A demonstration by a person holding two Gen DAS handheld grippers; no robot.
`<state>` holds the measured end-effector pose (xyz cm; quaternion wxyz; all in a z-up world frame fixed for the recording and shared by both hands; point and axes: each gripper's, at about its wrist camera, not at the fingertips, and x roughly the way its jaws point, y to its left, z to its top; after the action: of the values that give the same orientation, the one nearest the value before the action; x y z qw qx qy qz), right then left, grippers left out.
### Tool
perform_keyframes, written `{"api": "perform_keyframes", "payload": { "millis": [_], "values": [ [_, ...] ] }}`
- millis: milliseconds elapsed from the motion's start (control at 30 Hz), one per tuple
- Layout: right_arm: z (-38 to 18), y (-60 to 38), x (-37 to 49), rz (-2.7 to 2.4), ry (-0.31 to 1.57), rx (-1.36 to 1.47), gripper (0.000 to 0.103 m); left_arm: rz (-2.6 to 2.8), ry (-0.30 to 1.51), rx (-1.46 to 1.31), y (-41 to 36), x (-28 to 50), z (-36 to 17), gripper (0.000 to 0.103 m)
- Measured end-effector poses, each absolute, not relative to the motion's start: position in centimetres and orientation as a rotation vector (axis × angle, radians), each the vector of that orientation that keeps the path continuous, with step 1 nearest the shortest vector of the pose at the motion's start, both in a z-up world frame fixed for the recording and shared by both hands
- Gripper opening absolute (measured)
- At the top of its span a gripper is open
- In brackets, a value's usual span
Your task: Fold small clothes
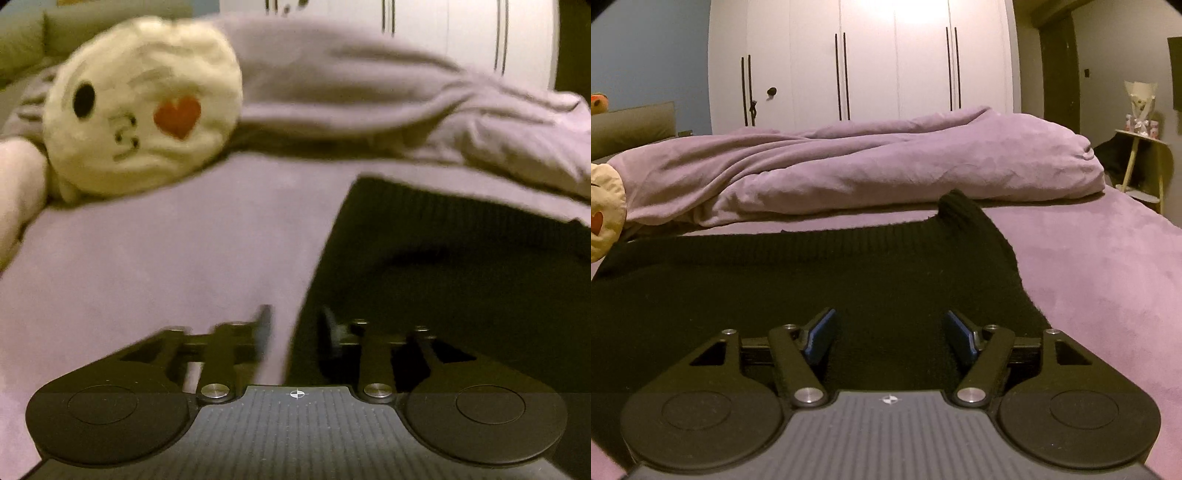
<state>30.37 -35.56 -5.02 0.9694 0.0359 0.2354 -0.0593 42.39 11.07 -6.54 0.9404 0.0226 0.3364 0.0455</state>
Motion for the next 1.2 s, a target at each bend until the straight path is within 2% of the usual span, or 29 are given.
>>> {"api": "perform_keyframes", "payload": {
  "millis": [67, 133, 167, 300, 333, 433, 500, 833, 933, 1100, 1200],
  "values": [
    [-4.7, -35.5, 29.8, -0.114, 0.466, 0.084, 0.067, 0.079, 0.636, 0.069, 10.4, 41.2, -5.0, 0.045],
    [-4.3, -35.2, 29.7, -0.104, 0.464, 0.086, 0.066, 0.048, 0.591, 0.062, 9.4, 40.4, -3.6, 0.056],
    [-4.1, -35.1, 29.9, -0.095, 0.468, 0.091, 0.066, 0.028, 0.566, 0.048, 8.7, 40.0, -3.0, 0.066],
    [-3.2, -35.2, 32.2, -0.100, 0.476, 0.121, 0.058, -0.123, 0.544, 0.038, 4.7, 40.7, -2.5, 0.079],
    [-3.1, -35.4, 33.1, -0.119, 0.481, 0.119, 0.058, -0.161, 0.559, 0.062, 3.4, 41.3, -2.9, 0.079],
    [-3.2, -35.3, 36.3, -0.134, 0.552, 0.088, 0.036, -0.228, 0.625, 0.144, 0.0, 43.4, -5.0, 0.078],
    [-3.5, -34.2, 38.1, -0.083, 0.619, 0.048, 0.029, -0.250, 0.673, 0.174, -1.6, 44.5, -6.2, 0.069],
    [-6.0, -31.3, 45.0, -0.079, 0.705, -0.085, 0.028, -0.179, 0.702, 0.192, -2.6, 49.2, -7.7, 0.068],
    [-6.4, -31.3, 47.2, -0.107, 0.726, -0.107, 0.028, -0.151, 0.693, 0.210, -3.0, 50.1, -8.1, 0.074],
    [-6.7, -31.7, 48.7, -0.111, 0.745, -0.097, 0.029, -0.071, 0.697, 0.223, -3.2, 51.8, -8.6, 0.094],
    [-5.9, -31.9, 47.6, -0.097, 0.728, -0.082, 0.029, -0.058, 0.729, 0.172, -2.8, 51.6, -7.6, 0.092]
  ]
}}
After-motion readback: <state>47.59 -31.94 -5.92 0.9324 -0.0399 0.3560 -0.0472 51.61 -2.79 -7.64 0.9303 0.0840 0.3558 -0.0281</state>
